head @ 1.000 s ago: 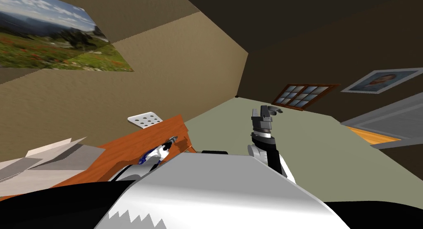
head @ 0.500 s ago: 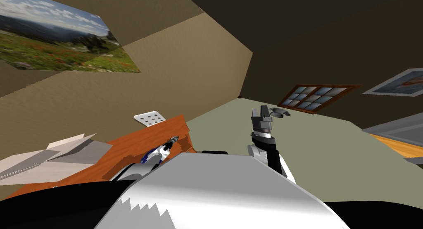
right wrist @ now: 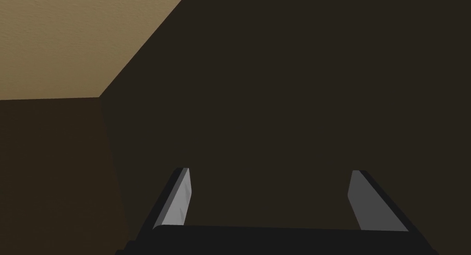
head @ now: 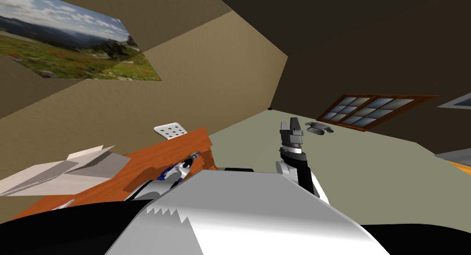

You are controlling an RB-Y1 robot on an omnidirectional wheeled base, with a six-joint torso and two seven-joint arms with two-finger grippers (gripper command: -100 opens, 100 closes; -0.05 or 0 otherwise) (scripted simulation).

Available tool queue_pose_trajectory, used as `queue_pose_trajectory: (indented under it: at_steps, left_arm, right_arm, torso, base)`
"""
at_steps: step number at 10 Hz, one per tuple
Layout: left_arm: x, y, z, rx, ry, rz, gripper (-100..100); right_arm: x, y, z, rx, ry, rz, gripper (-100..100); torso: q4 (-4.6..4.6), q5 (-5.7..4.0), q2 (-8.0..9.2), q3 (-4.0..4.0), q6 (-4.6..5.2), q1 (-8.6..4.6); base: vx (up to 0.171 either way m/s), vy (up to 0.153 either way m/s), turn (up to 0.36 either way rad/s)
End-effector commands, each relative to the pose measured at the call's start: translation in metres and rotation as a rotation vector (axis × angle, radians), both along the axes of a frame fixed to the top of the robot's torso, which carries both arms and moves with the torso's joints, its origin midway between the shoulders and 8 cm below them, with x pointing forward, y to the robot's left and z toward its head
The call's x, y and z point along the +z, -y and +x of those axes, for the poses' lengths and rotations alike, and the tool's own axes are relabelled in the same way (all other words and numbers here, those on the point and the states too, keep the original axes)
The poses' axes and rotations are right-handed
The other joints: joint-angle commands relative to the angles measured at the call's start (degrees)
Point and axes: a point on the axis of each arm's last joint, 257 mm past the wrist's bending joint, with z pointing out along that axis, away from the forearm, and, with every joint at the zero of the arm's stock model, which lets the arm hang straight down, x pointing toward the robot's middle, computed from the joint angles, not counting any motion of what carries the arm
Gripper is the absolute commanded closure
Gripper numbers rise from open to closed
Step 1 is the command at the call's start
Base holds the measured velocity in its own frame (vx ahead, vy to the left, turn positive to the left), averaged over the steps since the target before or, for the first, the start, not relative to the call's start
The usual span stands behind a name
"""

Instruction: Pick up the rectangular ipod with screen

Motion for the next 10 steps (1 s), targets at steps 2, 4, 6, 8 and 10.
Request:
queue_pose_trajectory:
  at_steps: [2, 4, 6, 8, 10]
  left_arm:
    - [-0.0001, 0.0005, 0.0003, -0.004, 0.0, 0.002, 100]
    - [0.0, -0.0004, -0.0005, -0.004, -0.002, 0.004, 100]
    - [0.0, -0.0002, -0.0002, -0.004, -0.001, 0.003, 100]
    - [0.0015, -0.0038, -0.0011, 0.008, -0.001, 0.0, 100]
    - [0.0035, -0.0093, -0.003, 0.027, -0.002, -0.002, 100]
  right_arm:
    - [0.0, 0.0, 0.0, 0.0, 0.0, 0.0, 0]
    - [0.0, 0.0, 0.0, 0.0, 0.0, 0.0, 0]
    - [0.0, 0.0, 0.0, 0.0, 0.0, 0.0, 0]
    - [0.0, 0.0, 0.0, 0.0, 0.0, 0.0, 0]
    - [0.0001, -0.0001, 0.0001, 0.0, 0.0, 0.0, 0]
  torso:
    - [0.02, 0.0, 0.11, 0.06, 0.01, 0.01]
    - [0.07, 0.05, 0.23, 0.14, 0.04, 0.04]
    - [0.07, 0.03, 0.26, 0.15, 0.03, 0.05]
    - [0.07, 0.03, 0.25, 0.15, 0.04, 0.04]
    - [0.13, 0.07, 0.47, 0.28, 0.14, 0.06]
  base:
    - [0.013, -0.003, 0.009]
    - [0.0, 0.0, 0.0]
    - [0.0, 0.0, 0.0]
    - [-0.023, 0.001, -0.061]
    - [-0.086, 0.001, -0.135]
